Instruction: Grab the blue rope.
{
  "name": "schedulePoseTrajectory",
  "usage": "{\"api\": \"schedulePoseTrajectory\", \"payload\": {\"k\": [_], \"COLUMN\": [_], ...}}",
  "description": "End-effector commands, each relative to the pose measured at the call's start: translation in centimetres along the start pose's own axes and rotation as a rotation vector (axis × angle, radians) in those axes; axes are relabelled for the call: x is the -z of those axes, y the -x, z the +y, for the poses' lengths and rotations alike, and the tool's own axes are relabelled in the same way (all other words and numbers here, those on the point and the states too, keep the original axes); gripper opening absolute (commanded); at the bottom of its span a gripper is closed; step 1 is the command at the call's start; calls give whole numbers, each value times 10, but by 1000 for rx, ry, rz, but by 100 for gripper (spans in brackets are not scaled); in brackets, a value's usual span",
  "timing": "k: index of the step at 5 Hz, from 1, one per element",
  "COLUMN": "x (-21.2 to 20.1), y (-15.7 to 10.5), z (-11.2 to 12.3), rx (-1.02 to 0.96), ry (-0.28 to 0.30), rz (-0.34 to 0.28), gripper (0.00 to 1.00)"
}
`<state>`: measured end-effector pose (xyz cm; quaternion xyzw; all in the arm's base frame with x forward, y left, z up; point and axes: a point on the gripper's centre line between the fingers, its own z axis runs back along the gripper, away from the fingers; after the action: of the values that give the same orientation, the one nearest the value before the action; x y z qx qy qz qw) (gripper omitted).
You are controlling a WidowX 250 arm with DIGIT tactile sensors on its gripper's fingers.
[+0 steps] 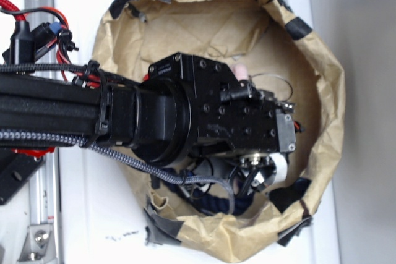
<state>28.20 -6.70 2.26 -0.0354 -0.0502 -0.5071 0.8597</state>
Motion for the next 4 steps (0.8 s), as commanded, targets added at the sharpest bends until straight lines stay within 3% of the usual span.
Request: {"api": "schedulePoseTrajectory", "payload": {"k": [1,2,4], "x": [9,19,12], "y": [-28,-27,-10], "z": [-21,-15,-14], "rx": [31,-85,-311], "ry": [-12,-62,-167], "rz": [-18,42,65], "gripper": [100,0,0]}}
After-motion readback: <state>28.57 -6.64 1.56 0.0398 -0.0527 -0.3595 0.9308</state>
